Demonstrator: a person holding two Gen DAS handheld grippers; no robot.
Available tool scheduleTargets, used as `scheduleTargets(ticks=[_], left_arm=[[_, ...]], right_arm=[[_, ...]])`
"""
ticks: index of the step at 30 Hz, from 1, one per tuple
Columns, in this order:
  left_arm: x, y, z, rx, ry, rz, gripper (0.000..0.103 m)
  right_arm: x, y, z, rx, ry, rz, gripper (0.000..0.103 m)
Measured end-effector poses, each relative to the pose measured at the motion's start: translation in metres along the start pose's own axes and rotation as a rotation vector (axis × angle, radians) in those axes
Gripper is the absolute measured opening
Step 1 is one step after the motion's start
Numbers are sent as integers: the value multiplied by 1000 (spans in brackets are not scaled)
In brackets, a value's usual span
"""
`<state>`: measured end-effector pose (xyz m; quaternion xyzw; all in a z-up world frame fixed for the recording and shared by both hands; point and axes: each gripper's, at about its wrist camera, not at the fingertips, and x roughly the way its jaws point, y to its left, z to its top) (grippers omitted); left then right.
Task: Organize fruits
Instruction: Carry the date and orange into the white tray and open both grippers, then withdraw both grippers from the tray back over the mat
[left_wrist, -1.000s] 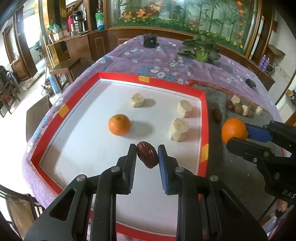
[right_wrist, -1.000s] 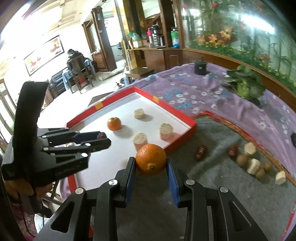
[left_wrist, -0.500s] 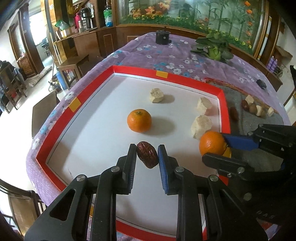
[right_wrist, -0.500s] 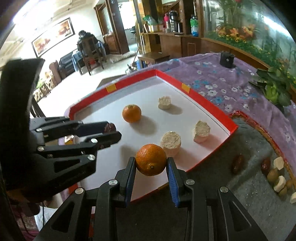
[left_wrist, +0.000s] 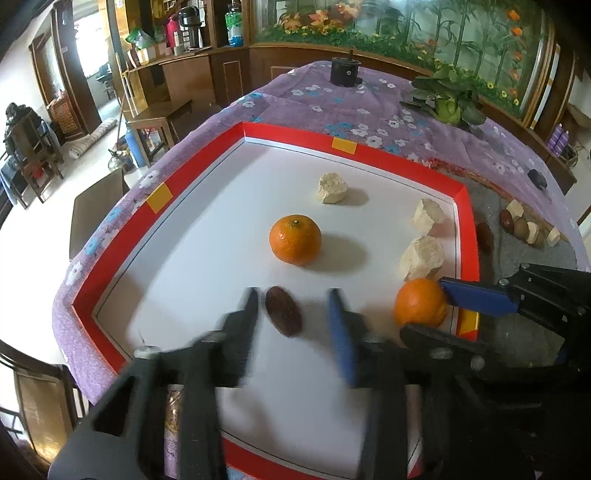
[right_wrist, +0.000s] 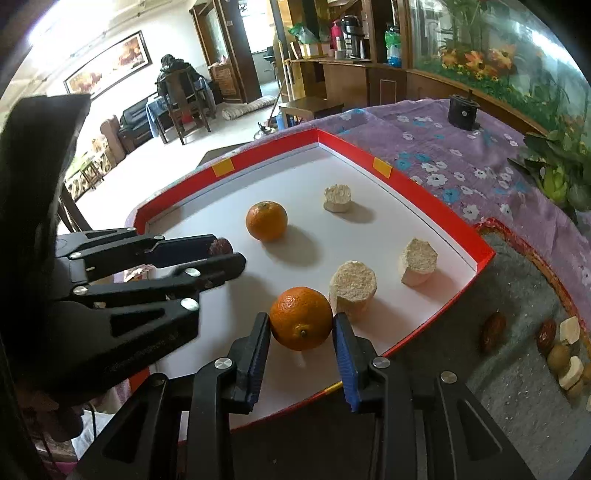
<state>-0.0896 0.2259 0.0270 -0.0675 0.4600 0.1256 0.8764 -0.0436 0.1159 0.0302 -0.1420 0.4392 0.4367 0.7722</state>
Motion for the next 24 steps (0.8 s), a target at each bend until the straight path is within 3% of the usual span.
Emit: scheduleTargets(ticks=[1,3,12,24], left_arm=[[-1,1,0,-5,-6,9,52],[-2,4,0,-18,-10,0,55],[-15,-9,3,14,-48,3,55],[-36,-63,9,98,-94,-64,55]], right_arm=[[0,-1,0,4,-5,4,39],[0,-1,0,14,-9,8,39],[-33,-4,-14,18,-51,-9,41],[-87,-52,-53,137,-120,-88,42]])
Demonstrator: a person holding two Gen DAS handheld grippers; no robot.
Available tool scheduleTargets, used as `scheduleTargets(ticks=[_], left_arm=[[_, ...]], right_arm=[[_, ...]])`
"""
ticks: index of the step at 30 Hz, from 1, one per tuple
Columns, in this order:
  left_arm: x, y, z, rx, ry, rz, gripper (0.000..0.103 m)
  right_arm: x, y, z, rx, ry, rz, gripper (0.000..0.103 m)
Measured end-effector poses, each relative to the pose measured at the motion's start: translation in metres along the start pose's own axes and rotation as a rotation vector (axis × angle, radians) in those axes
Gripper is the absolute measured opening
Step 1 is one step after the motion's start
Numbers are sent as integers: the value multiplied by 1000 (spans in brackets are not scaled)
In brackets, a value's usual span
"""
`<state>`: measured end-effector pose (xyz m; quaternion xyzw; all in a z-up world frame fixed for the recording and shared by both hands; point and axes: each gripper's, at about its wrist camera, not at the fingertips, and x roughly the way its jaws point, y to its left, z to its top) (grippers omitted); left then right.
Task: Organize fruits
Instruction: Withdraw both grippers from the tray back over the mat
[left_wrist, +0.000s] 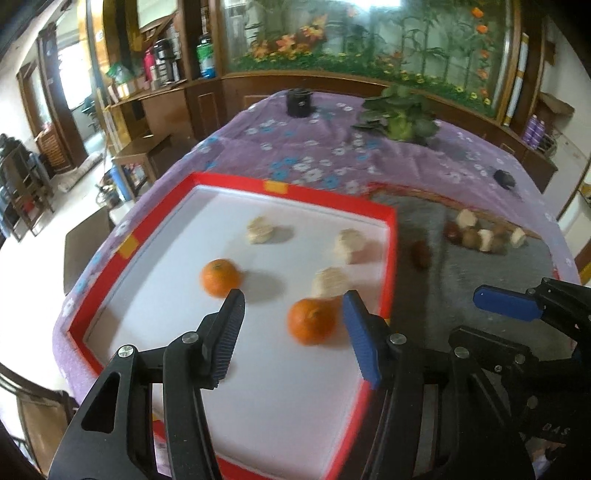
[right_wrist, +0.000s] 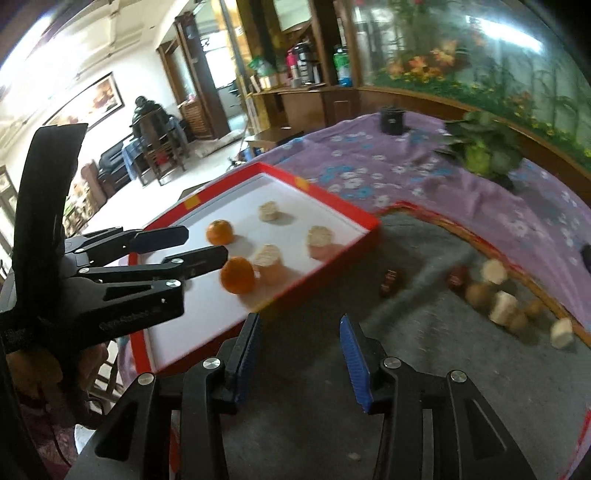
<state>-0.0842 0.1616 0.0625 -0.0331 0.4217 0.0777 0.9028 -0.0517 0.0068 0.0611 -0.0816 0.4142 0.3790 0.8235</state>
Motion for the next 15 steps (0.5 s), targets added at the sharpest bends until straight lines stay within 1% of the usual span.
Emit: scheduleTargets(ticks=[3,10,15], left_arm=[[3,-21,3,29,3,-25,55],[14,-73,9,92,45,-108,55],[27,-108,18,127,80,-160,55]], right_arm=[[-13,-19,-9,36,-8,-36,43],[-44,-75,-46,159,-13,-120,46],[-56,-106,-64,225,-16,-152,46]])
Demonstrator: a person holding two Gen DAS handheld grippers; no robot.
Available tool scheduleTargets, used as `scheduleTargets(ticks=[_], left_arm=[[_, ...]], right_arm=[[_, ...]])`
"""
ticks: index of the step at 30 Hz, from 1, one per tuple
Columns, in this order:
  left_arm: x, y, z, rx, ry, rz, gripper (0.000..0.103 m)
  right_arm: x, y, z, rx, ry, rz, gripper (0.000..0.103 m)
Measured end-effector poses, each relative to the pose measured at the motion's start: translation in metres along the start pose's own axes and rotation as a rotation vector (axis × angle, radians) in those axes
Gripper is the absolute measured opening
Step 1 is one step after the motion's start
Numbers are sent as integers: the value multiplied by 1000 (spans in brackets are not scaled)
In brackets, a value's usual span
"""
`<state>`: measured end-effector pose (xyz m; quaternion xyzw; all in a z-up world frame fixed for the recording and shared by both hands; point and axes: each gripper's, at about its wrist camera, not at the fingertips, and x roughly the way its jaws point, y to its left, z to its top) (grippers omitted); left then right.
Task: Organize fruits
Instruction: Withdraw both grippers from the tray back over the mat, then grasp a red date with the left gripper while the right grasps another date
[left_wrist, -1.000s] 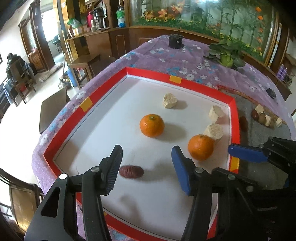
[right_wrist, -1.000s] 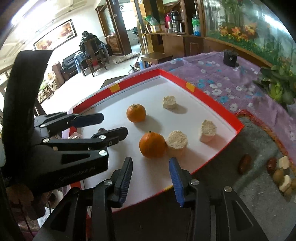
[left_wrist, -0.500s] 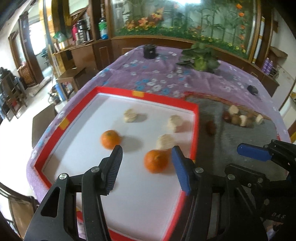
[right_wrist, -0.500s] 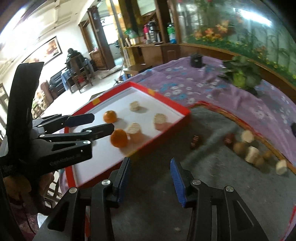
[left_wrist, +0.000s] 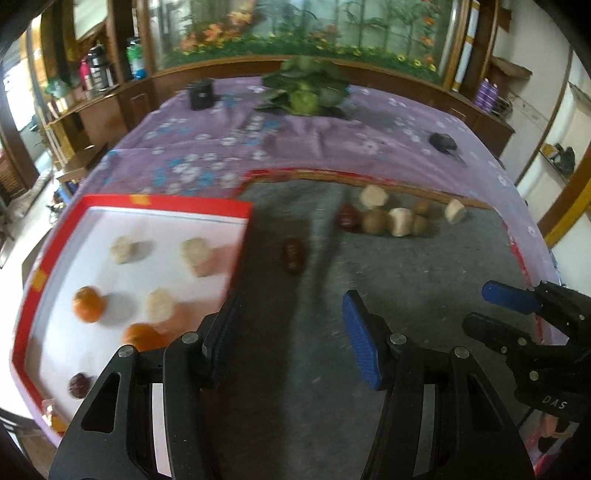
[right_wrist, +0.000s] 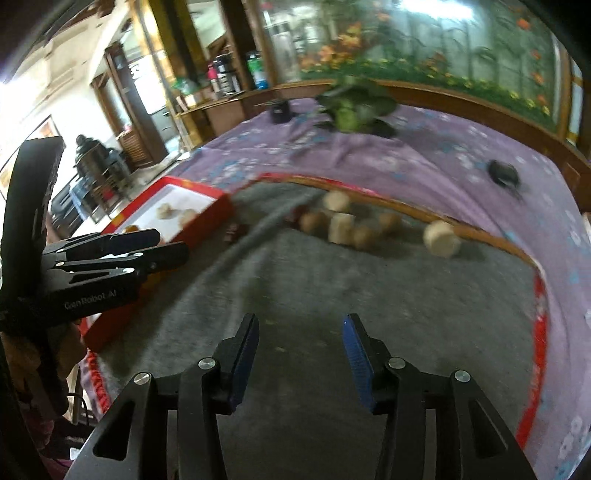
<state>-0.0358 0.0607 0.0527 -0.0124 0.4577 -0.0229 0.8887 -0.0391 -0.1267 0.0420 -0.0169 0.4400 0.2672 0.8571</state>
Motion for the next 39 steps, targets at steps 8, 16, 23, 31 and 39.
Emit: scheduleTargets(ticks=[8,16,23,31,39], left_arm=[[28,-17,23,24,47,-12,55],[38,6,17,-26,60,10,55],[52,12,21,-62,56,1,55],[66,9,26,-22,67,-7,19],[54,11,25,-7,40,-14,15]], right_arm=[[0,-31,-1,45,-10,7,47],[8,-32,7,9,-11,47,47],[18,-33,8,3,4,76,47],[20,-32,9,-19,9,68,47],[25,-20,28,-25,-14,122,46]])
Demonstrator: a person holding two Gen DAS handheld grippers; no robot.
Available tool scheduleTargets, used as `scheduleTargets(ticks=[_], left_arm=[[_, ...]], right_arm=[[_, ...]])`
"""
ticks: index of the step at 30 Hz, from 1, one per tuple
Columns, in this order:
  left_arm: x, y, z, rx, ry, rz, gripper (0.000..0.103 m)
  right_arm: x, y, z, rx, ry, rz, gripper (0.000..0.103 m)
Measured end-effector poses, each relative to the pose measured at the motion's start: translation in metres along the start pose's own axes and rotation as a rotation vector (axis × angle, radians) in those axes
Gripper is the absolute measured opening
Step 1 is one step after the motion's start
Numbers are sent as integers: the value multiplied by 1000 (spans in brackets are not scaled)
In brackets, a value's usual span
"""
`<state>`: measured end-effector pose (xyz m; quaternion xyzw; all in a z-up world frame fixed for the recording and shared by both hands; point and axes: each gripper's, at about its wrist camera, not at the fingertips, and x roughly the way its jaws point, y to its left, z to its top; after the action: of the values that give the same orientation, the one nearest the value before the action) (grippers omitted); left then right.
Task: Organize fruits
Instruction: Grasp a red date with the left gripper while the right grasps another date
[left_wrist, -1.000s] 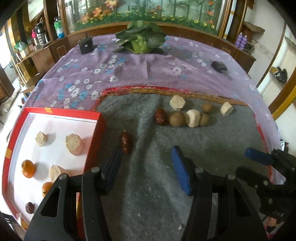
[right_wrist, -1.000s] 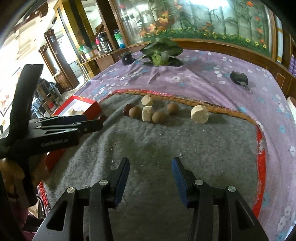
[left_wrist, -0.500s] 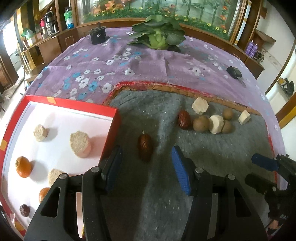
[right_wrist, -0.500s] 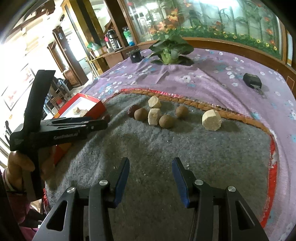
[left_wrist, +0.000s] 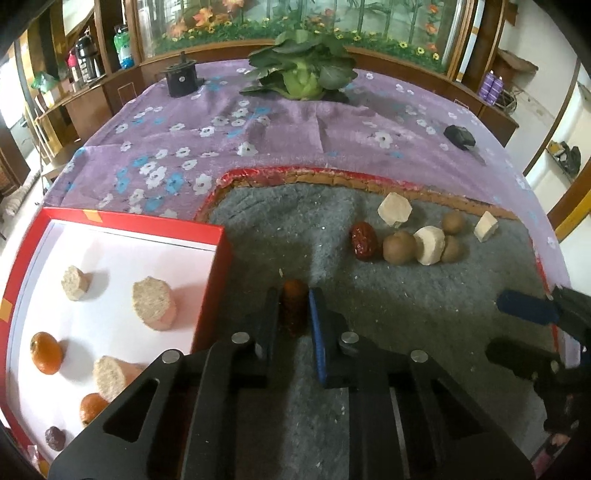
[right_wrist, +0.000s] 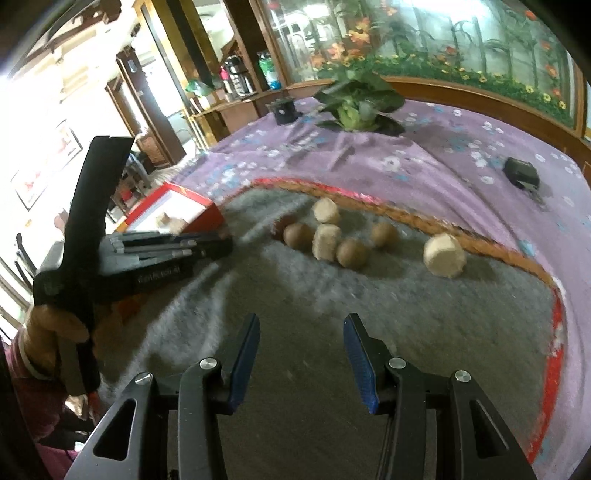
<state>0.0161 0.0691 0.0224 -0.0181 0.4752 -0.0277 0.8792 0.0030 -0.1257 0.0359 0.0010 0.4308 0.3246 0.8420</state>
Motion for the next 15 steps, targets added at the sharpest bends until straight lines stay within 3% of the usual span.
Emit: scheduleTargets(ticks=[4,6,11,15], left_arm=[[-11,3,-2,-1,-17,-4,15],[-16,3,-3,4,-25,-3,15],[-26,4,-6,18,-38,-14,15],[-31,5,-8,34,-46,-15,15]], right_arm=[[12,8,28,-3,-35,25,46],[21,16,42,-36,-28,19,41],[64,36,74,-121,31,5,36],[95,35,80,-130,104,-21,36]])
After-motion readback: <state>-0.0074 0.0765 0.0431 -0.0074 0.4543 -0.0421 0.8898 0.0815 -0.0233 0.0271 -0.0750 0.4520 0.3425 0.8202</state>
